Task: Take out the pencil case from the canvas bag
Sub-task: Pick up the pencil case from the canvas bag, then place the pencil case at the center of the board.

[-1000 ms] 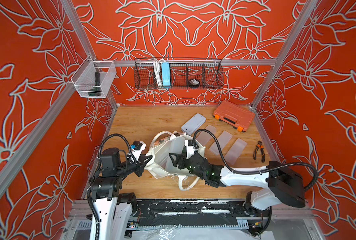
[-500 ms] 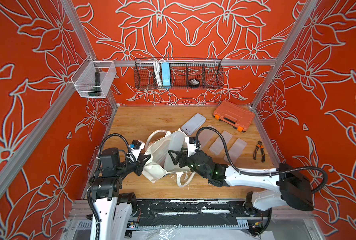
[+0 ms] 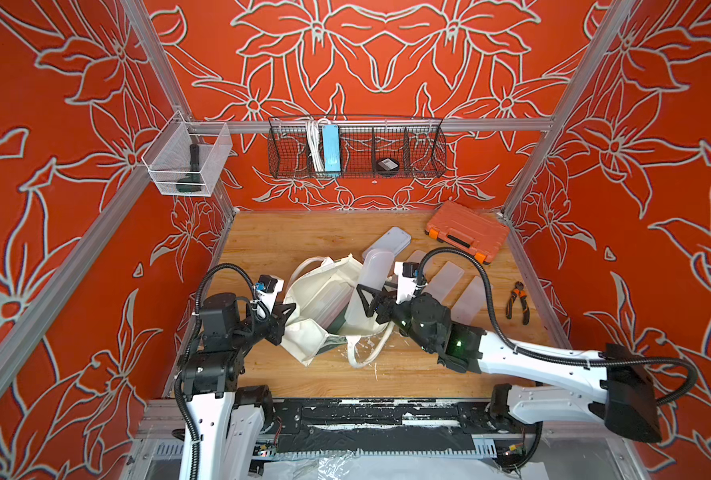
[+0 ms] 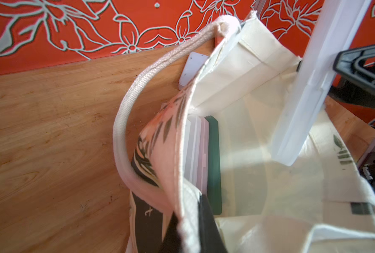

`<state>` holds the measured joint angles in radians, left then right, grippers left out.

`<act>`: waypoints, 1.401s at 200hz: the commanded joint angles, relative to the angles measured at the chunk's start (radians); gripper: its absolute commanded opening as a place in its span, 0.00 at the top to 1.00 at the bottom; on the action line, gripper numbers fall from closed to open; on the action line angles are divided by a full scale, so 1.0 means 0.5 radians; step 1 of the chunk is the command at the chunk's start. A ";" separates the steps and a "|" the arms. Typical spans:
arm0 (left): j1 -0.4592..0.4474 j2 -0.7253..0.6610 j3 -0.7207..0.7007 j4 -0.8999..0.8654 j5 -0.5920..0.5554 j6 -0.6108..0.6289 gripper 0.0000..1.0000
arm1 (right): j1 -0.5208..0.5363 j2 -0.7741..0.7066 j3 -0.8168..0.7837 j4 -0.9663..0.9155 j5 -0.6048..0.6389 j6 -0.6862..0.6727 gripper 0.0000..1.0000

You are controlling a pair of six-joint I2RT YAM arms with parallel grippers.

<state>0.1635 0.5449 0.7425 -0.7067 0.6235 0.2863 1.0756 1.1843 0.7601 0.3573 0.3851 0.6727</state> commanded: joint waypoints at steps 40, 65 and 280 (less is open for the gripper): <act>0.009 0.235 0.133 0.206 -0.271 -0.123 1.00 | -0.232 -0.184 0.119 -0.292 -0.050 -0.008 0.34; 0.011 0.341 0.193 0.208 -0.338 -0.144 1.00 | -0.302 -0.226 0.124 -0.388 -0.052 0.015 0.34; 0.009 0.420 0.149 0.349 -0.707 -0.087 1.00 | -0.758 -0.400 0.381 -0.782 -0.040 -0.059 0.33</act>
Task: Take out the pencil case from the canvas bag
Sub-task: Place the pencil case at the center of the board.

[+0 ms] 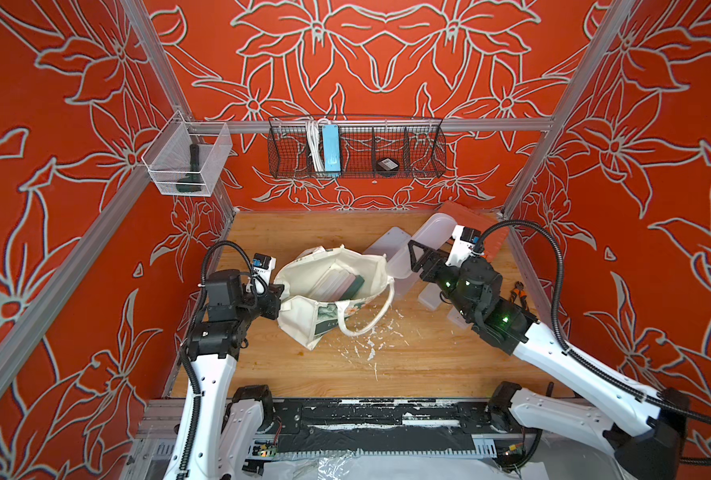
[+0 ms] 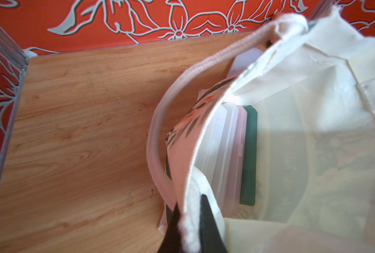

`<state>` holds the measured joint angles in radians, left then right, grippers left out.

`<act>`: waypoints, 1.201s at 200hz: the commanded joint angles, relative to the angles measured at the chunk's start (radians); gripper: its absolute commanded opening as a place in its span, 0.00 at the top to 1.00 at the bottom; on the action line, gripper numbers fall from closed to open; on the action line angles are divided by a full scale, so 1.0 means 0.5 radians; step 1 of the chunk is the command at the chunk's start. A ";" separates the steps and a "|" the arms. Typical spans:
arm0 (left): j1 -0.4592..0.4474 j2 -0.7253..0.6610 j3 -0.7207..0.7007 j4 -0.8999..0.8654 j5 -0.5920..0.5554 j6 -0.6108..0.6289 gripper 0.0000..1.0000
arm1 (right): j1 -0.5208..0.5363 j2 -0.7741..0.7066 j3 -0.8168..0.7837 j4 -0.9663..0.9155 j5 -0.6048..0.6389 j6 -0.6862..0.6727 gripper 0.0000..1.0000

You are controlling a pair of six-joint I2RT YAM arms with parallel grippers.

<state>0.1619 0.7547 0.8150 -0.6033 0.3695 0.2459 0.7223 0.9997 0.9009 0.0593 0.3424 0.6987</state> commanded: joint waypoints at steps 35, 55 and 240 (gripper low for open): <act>0.014 0.061 0.042 0.114 -0.264 -0.052 1.00 | -0.132 -0.031 0.129 -0.342 -0.030 -0.131 0.33; 0.018 0.073 0.047 0.114 -0.318 -0.068 1.00 | -0.156 -0.004 0.154 -0.442 -0.046 -0.151 0.32; 0.300 0.043 0.048 0.001 -0.328 -0.197 1.00 | -0.184 0.845 0.704 -0.949 -0.699 -0.216 0.33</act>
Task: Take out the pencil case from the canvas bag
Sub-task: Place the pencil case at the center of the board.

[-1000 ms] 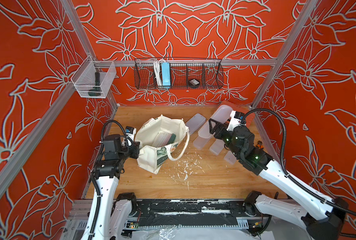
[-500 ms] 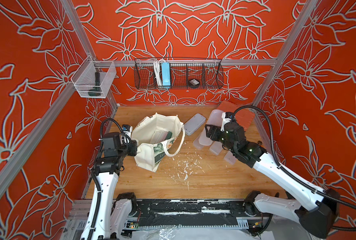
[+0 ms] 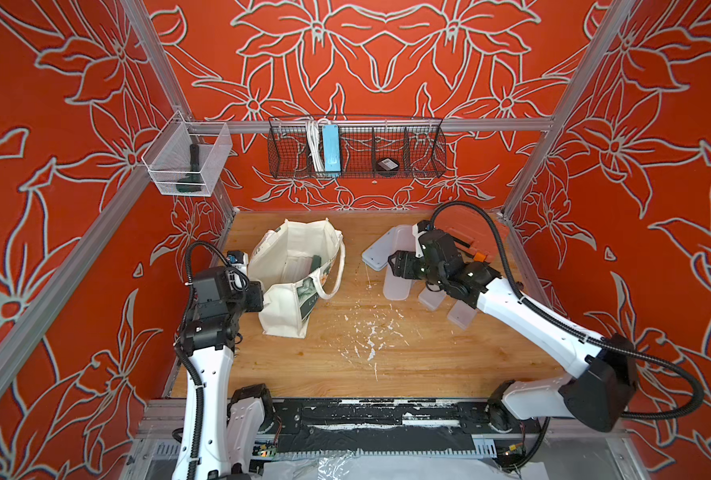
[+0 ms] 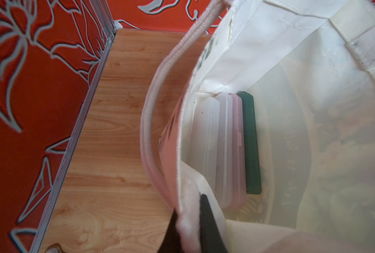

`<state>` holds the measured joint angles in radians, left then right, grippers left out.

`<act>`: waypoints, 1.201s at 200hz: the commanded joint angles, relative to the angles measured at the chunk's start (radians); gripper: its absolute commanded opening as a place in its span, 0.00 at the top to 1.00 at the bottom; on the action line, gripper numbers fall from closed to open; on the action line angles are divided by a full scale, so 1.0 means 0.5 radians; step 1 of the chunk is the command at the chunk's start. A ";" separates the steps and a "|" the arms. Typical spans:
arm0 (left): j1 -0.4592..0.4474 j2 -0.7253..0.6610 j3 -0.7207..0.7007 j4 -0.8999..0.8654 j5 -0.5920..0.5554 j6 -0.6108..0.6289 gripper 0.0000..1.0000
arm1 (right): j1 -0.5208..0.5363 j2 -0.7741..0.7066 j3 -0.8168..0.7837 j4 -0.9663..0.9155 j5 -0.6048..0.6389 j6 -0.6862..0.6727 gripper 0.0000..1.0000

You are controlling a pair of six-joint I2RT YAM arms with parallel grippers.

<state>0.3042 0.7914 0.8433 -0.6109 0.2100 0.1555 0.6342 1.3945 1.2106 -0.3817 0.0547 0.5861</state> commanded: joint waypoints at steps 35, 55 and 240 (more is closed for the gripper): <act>0.020 -0.040 -0.015 -0.014 0.031 -0.017 1.00 | -0.008 0.209 0.188 0.014 -0.152 0.181 0.33; 0.019 -0.040 -0.020 -0.028 0.029 -0.017 1.00 | -0.008 0.326 0.263 0.089 -0.147 0.299 0.33; 0.024 0.071 -0.063 0.016 0.067 0.048 1.00 | -0.128 1.322 0.872 0.598 -0.125 1.109 0.34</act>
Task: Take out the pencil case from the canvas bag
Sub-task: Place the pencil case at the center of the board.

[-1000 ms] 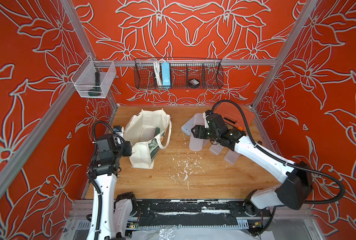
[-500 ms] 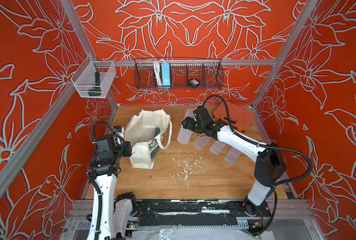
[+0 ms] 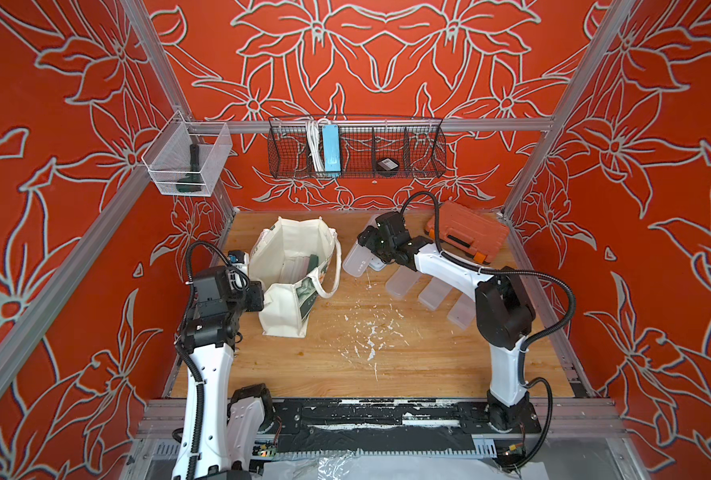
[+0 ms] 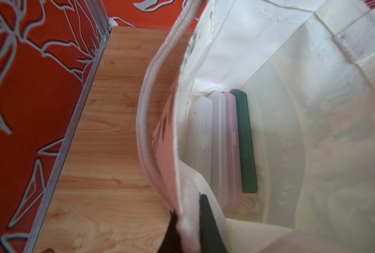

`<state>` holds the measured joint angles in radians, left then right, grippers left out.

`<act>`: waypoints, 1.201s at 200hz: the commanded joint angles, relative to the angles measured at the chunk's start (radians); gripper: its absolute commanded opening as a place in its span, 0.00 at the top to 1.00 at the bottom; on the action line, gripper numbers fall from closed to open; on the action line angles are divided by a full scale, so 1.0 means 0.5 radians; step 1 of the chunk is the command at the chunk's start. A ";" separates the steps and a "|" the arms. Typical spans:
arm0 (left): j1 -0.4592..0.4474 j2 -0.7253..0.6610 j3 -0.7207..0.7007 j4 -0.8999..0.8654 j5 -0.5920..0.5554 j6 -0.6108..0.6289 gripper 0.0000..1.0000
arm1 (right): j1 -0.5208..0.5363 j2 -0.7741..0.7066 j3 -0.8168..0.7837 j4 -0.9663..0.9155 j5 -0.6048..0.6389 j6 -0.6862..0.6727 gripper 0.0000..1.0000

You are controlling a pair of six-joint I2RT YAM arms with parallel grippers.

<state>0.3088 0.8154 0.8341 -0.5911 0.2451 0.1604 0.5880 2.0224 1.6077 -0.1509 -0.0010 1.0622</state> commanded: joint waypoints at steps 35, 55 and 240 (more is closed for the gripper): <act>0.026 0.026 -0.051 -0.027 0.031 0.041 1.00 | -0.083 0.182 0.168 0.192 -0.062 0.281 0.34; 0.030 0.028 -0.051 -0.024 0.039 0.041 1.00 | -0.096 0.228 0.204 0.225 -0.056 0.343 0.34; 0.032 0.050 -0.047 -0.042 0.120 0.056 1.00 | -0.200 0.894 1.221 -0.409 -0.038 0.613 0.33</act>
<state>0.3210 0.8295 0.8337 -0.5880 0.2901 0.1761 0.4980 2.4142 2.1353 -0.2565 -0.0334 1.3365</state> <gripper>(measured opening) 0.099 0.786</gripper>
